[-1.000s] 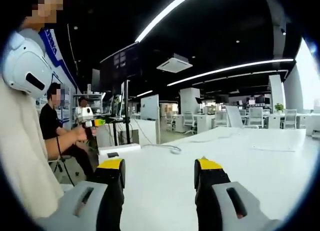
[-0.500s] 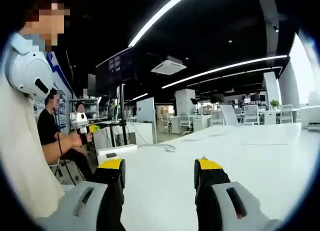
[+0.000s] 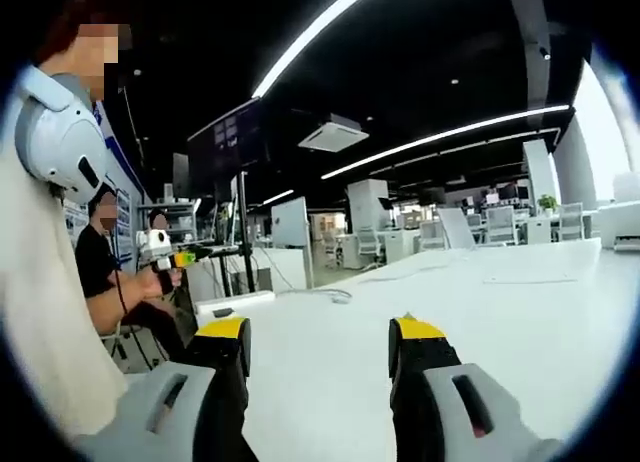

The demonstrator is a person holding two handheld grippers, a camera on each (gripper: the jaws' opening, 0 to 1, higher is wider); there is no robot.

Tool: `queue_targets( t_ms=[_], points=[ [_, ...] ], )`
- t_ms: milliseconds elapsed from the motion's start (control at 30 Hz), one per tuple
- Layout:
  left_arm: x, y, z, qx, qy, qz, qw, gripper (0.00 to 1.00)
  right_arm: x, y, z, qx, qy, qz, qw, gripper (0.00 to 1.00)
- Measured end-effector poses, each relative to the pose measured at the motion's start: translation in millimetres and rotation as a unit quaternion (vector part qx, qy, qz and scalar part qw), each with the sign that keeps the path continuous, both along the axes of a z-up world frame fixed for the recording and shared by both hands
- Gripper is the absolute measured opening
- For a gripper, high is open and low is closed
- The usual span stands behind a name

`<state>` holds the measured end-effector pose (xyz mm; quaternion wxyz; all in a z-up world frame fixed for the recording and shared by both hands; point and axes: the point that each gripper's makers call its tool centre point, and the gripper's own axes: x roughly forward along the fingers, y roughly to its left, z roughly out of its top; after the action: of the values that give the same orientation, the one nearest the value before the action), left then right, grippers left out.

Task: Pick up the power strip scattered on the table, fix it on the side mounting bracket of the table, and press the switch

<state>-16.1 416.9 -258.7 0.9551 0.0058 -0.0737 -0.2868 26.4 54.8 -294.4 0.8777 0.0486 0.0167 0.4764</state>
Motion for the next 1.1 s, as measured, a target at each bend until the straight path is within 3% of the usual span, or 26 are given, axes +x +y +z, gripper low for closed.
queue_targets(
  t_ms=[333, 633, 667, 833, 900, 1000, 1100],
  points=[
    [-5.1, 12.5, 0.9, -0.016, -0.001, 0.014, 0.9998, 0.53, 0.5, 6.9, 2.5, -0.006, -0.005, 0.010, 0.9999, 0.51],
    [-0.6, 38.4, 3.3, -0.014, 0.025, 0.053, 0.9982, 0.53, 6.6, 7.5, 7.2, -0.006, -0.007, 0.010, 0.9999, 0.49],
    [1.1, 46.2, 3.2, -0.014, 0.035, 0.071, 0.9967, 0.52, 7.8, 8.6, 8.8, -0.010, -0.006, 0.014, 0.9998, 0.49],
    [-2.2, 67.1, 16.3, -0.009, 0.030, 0.105, 0.9939, 0.50, 10.4, 11.6, 20.6, -0.011, -0.014, 0.025, 0.9995, 0.47],
    [-3.0, 77.7, 18.9, -0.013, 0.042, 0.125, 0.9912, 0.49, 10.4, 12.9, 23.1, -0.011, -0.017, 0.027, 0.9994, 0.47],
    [-4.5, 93.7, 13.9, -0.007, 0.084, 0.153, 0.9846, 0.47, 9.7, 15.7, 25.7, -0.010, -0.021, 0.031, 0.9992, 0.47],
    [-7.3, 104.2, 21.2, -0.025, 0.089, 0.171, 0.9810, 0.46, 7.4, 18.8, 28.0, -0.011, -0.024, 0.035, 0.9990, 0.47]
  ],
)
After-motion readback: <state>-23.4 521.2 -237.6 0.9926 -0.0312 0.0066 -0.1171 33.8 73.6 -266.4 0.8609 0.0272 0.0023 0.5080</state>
